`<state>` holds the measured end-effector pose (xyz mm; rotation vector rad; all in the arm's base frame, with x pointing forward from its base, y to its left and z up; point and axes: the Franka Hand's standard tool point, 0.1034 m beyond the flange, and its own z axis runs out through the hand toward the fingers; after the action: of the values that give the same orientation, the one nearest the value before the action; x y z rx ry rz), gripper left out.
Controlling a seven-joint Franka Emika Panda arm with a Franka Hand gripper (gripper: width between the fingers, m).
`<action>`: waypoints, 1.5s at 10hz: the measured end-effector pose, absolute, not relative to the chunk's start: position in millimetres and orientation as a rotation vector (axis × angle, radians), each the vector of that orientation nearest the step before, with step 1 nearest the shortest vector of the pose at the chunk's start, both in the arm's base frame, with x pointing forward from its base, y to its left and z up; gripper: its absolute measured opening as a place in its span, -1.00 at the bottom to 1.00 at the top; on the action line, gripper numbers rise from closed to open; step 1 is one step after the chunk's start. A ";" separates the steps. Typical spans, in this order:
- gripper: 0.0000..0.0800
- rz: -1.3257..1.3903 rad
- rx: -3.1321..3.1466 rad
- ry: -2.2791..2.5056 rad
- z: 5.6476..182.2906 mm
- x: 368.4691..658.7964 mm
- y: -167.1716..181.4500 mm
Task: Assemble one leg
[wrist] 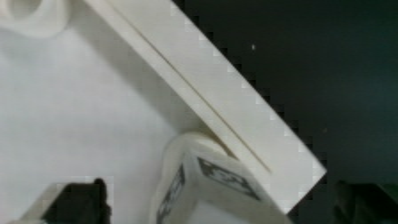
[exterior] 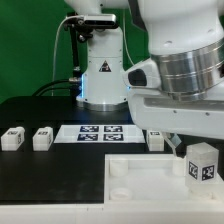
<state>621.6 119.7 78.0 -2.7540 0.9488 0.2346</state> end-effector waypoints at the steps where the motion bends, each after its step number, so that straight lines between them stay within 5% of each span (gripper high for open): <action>1: 0.62 0.225 -2.780 0.854 76.8 621.2 118.7; 7: 0.62 -0.002 -2.943 -0.135 75.1 632.7 109.4; 8: 0.34 0.000 -2.943 -0.138 75.0 632.3 110.5; 9: 0.00 0.007 -2.942 -0.057 75.1 632.3 111.4; 10: 0.00 0.022 -2.939 0.084 75.1 632.1 112.4; 11: -0.25 0.038 -2.934 0.244 74.2 632.2 109.1; 15: -0.25 0.111 -2.755 1.028 72.2 632.9 104.6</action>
Offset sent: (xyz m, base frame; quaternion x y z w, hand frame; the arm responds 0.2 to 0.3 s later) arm 0.0015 -0.0003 0.0004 -0.0459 0.1039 -0.4458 0.8879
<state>632.9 104.6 72.2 -2.7546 1.0279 0.1106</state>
